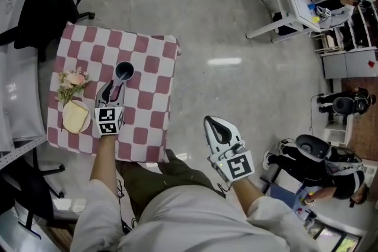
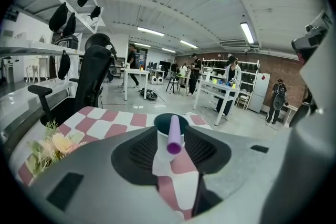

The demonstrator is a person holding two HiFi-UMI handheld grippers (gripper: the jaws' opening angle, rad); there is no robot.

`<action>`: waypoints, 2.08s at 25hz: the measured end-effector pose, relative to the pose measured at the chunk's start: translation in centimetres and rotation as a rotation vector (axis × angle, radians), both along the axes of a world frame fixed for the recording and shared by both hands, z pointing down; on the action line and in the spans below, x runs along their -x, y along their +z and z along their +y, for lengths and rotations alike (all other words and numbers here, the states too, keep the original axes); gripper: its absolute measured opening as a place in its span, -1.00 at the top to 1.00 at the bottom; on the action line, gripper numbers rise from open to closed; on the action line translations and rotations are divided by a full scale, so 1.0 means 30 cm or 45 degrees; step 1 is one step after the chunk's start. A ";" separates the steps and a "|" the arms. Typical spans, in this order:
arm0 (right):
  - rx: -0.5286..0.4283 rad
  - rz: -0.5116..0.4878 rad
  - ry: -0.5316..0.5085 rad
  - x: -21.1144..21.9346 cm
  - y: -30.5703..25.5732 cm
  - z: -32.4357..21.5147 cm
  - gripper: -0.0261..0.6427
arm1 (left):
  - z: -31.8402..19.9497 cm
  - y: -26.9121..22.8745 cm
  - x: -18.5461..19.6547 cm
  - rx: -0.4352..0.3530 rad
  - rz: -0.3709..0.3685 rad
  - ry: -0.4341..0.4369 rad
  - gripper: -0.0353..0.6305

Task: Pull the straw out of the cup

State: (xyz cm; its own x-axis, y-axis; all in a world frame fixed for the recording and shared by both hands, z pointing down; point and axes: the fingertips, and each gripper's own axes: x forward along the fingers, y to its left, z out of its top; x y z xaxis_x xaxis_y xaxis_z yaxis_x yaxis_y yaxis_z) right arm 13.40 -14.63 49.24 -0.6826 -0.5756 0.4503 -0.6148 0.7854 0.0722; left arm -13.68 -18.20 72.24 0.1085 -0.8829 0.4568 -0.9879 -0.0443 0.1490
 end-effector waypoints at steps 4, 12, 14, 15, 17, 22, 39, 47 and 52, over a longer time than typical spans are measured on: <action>0.010 0.009 -0.012 0.005 0.016 0.004 0.91 | -0.006 0.003 -0.001 -0.015 -0.015 -0.002 0.45; 0.021 0.030 -0.012 -0.002 0.033 0.006 0.91 | -0.024 -0.004 0.003 -0.045 -0.042 0.003 0.53; 0.027 0.036 -0.009 -0.006 0.040 0.009 0.91 | -0.031 -0.007 0.001 -0.053 -0.050 0.005 0.60; 0.029 0.037 -0.008 -0.005 0.043 0.010 0.91 | -0.034 -0.008 0.001 -0.058 -0.053 0.005 0.62; 0.026 0.037 -0.014 -0.003 0.045 0.010 0.91 | -0.037 -0.012 0.004 -0.065 -0.059 0.000 0.65; 0.026 0.030 -0.019 0.004 0.039 -0.002 0.91 | -0.035 -0.009 0.010 -0.056 -0.093 -0.007 0.78; 0.015 -0.003 -0.056 0.062 0.027 -0.003 0.91 | -0.042 -0.074 0.011 -0.085 -0.137 0.038 0.79; 0.003 -0.023 -0.066 0.084 0.012 0.000 0.91 | -0.029 -0.095 0.018 -0.068 -0.157 0.065 0.79; 0.000 -0.038 -0.073 0.098 0.005 0.005 0.91 | -0.021 -0.123 0.011 -0.074 -0.170 0.088 0.79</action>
State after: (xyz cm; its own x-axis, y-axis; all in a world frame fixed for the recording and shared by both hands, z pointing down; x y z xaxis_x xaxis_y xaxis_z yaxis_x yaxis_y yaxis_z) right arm 10.47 -14.48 49.39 -0.7276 -0.5352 0.4291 -0.5708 0.8193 0.0542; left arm -14.01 -18.83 68.55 0.1117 -0.9007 0.4198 -0.9930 -0.1177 0.0117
